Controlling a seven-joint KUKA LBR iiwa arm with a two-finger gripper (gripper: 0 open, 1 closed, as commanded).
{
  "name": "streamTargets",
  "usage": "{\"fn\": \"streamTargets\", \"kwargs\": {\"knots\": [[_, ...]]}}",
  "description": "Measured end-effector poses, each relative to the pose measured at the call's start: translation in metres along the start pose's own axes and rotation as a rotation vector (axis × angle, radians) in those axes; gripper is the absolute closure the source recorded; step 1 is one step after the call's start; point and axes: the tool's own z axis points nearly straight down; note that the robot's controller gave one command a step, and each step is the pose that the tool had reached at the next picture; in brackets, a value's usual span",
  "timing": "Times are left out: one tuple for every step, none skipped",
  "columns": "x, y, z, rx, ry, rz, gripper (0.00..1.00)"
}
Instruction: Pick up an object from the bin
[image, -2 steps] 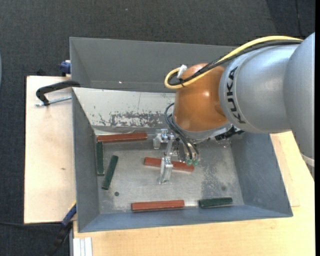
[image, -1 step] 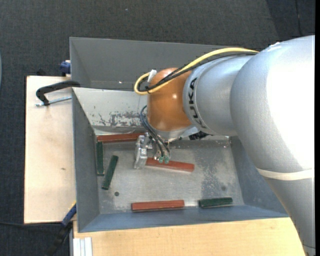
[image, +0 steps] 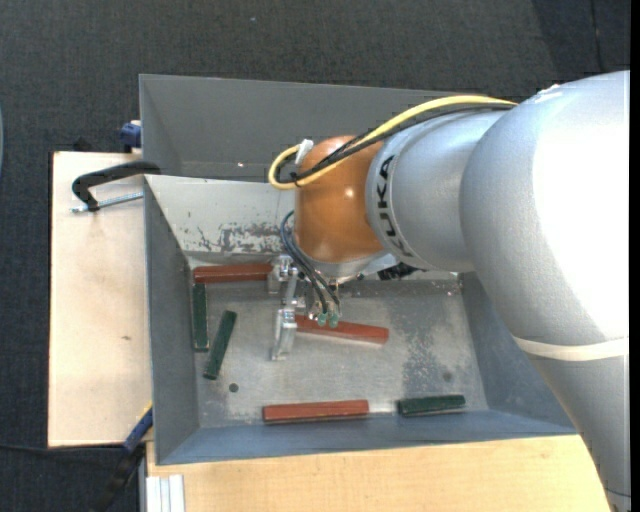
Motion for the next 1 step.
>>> {"fn": "streamTargets", "kwargs": {"knots": [[0.0,0.0,0.0,0.0,0.0,0.0,0.0]]}}
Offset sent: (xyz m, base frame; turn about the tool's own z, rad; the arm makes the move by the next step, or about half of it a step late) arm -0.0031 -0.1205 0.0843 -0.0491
